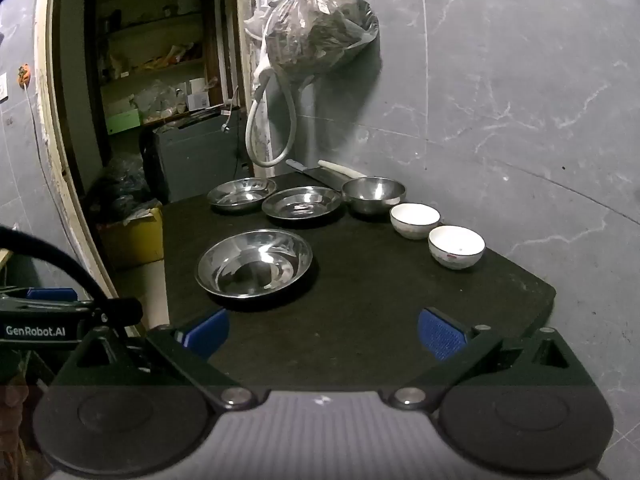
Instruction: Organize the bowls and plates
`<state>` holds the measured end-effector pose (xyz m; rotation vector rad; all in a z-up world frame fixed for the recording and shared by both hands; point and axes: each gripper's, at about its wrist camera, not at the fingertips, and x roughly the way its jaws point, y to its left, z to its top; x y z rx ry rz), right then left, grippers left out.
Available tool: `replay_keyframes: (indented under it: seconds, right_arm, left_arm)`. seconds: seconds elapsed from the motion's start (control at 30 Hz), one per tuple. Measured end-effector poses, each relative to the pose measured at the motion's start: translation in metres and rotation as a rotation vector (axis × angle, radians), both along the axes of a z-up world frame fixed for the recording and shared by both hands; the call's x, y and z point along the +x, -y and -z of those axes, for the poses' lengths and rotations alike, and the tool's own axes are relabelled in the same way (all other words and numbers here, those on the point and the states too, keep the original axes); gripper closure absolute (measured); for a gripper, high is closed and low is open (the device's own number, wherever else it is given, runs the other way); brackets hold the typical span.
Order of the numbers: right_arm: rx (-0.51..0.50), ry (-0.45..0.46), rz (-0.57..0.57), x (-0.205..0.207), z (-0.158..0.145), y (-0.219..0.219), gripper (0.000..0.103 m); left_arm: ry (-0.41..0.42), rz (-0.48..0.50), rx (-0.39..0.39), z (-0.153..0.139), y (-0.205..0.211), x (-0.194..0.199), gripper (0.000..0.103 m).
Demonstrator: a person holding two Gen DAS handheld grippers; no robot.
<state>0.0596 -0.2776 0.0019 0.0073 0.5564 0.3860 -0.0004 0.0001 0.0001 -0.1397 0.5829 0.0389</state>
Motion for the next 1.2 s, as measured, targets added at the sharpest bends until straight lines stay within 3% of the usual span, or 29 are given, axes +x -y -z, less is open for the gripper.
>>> replay_keyframes:
  seconds: [1.2]
  right_arm:
    - [-0.011,0.004,0.0,0.0011,0.0,-0.0029,0.0]
  left_arm:
    - [-0.007,0.0,-0.004,0.0001,-0.0002,0.0004,0.001]
